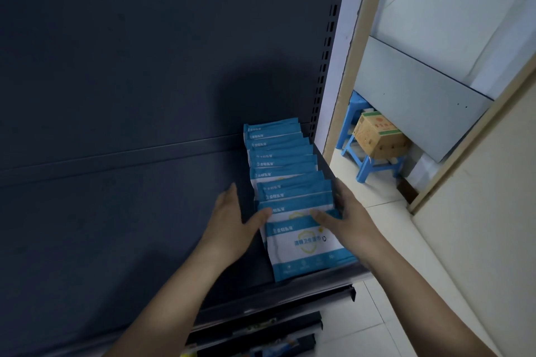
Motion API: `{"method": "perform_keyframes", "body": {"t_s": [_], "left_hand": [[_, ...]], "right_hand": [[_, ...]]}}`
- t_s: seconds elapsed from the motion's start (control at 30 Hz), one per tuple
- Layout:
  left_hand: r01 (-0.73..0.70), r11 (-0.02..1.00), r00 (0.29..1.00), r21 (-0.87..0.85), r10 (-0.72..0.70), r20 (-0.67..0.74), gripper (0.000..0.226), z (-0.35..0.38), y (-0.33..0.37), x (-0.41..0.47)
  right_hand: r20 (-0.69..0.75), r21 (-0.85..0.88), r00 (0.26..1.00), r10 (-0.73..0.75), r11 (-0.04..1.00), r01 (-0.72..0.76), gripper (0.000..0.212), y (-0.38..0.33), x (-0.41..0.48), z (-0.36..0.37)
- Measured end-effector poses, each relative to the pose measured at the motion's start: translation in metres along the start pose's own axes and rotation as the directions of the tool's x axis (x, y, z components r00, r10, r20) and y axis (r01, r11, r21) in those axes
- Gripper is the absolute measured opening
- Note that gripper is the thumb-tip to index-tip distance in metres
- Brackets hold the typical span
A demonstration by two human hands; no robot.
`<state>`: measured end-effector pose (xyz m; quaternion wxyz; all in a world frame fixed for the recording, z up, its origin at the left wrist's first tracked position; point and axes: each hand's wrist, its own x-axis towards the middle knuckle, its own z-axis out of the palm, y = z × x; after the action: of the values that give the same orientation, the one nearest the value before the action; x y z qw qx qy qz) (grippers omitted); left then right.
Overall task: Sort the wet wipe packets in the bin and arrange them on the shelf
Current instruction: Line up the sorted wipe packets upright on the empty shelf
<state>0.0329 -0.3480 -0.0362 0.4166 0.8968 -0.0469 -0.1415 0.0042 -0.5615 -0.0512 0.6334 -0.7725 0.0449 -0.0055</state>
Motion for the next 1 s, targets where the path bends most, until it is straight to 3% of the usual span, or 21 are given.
{"method": "perform_keyframes", "body": {"t_s": [0.07,0.13,0.27,0.4,0.57,0.7,0.87,1.0], "left_hand": [[-0.017,0.994,0.996,-0.111,0.027,0.083,0.091,0.004,0.006,0.005],[-0.071,0.977,0.982,-0.202,0.104,0.158,0.075,0.013,0.008,0.01],[-0.118,0.966,0.975,-0.229,0.156,0.157,0.065,0.022,0.008,0.013],[-0.117,0.971,0.973,-0.207,0.154,0.174,0.068,0.016,0.01,0.012],[-0.135,0.979,0.952,-0.154,0.172,0.255,0.094,0.01,0.011,0.013],[-0.178,0.977,0.96,-0.117,0.198,0.199,0.099,0.012,0.01,0.013],[-0.181,0.975,0.967,-0.132,0.201,0.156,0.096,0.015,0.009,0.009],[-0.181,0.97,0.97,-0.162,0.203,0.131,0.09,0.019,0.012,0.005]], "right_hand": [[0.017,0.0,0.999,0.045,0.999,-0.045,0.047,-0.002,0.007,0.005],[0.023,-0.049,0.997,0.068,0.997,-0.067,0.046,-0.003,0.013,0.007],[0.028,-0.073,0.998,0.063,0.995,-0.061,0.05,-0.006,0.017,0.006],[0.027,-0.015,0.998,0.062,0.998,-0.061,0.054,-0.004,0.017,0.001],[0.041,0.012,0.997,0.06,0.998,-0.06,0.056,-0.001,0.017,-0.001],[0.086,-0.024,0.994,0.07,0.997,-0.068,0.06,-0.001,0.019,-0.007],[0.23,-0.167,0.968,0.101,0.984,-0.063,0.09,0.004,0.019,-0.022],[0.225,-0.211,0.972,0.063,0.977,-0.014,0.088,0.008,0.02,-0.023]]}}
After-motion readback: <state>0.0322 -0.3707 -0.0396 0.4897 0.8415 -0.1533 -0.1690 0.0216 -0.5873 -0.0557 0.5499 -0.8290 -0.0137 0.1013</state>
